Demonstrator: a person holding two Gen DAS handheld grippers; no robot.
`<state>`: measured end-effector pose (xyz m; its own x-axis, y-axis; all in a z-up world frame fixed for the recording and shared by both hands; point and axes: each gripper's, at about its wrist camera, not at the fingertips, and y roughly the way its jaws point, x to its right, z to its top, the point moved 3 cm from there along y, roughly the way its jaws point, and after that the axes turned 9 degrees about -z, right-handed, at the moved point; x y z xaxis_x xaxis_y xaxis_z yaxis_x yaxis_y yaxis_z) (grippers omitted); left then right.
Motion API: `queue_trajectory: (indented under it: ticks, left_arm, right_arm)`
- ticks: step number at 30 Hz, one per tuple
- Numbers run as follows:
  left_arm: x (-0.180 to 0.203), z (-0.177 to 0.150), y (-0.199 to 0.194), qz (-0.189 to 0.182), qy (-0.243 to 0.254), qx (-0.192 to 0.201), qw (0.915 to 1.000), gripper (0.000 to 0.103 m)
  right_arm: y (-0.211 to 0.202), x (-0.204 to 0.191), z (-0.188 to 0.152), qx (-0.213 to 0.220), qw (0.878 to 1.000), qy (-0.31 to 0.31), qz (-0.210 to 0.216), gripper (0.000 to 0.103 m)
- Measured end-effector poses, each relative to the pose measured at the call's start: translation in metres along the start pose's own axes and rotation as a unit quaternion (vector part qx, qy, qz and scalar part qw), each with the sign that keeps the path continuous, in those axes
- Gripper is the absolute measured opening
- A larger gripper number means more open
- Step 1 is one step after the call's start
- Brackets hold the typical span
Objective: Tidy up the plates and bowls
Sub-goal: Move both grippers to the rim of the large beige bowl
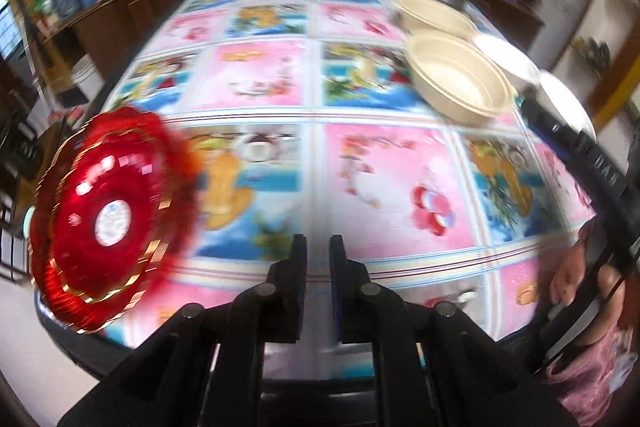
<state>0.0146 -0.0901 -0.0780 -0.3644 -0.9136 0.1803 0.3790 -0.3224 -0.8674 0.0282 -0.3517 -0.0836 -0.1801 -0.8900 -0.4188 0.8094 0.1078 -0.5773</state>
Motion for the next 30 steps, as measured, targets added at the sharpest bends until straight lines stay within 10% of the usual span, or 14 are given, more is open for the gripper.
queue_trajectory:
  ticks: [5, 16, 30]
  left_arm:
    - [0.023, 0.018, 0.018, -0.004, 0.014, -0.011, 0.9998, 0.042]
    - [0.023, 0.109, 0.038, -0.009, -0.033, 0.039, 0.9987, 0.053]
    - [0.012, 0.146, 0.075, -0.07, -0.131, 0.044, 0.9879, 0.054]
  right_arm:
    - [-0.004, 0.048, 0.017, -0.008, 0.998, 0.064, 0.003, 0.037]
    - [0.038, 0.068, 0.062, -0.072, 0.987, 0.138, 0.033, 0.044]
    - [0.064, 0.087, 0.053, -0.094, 0.976, 0.189, 0.047, 0.044]
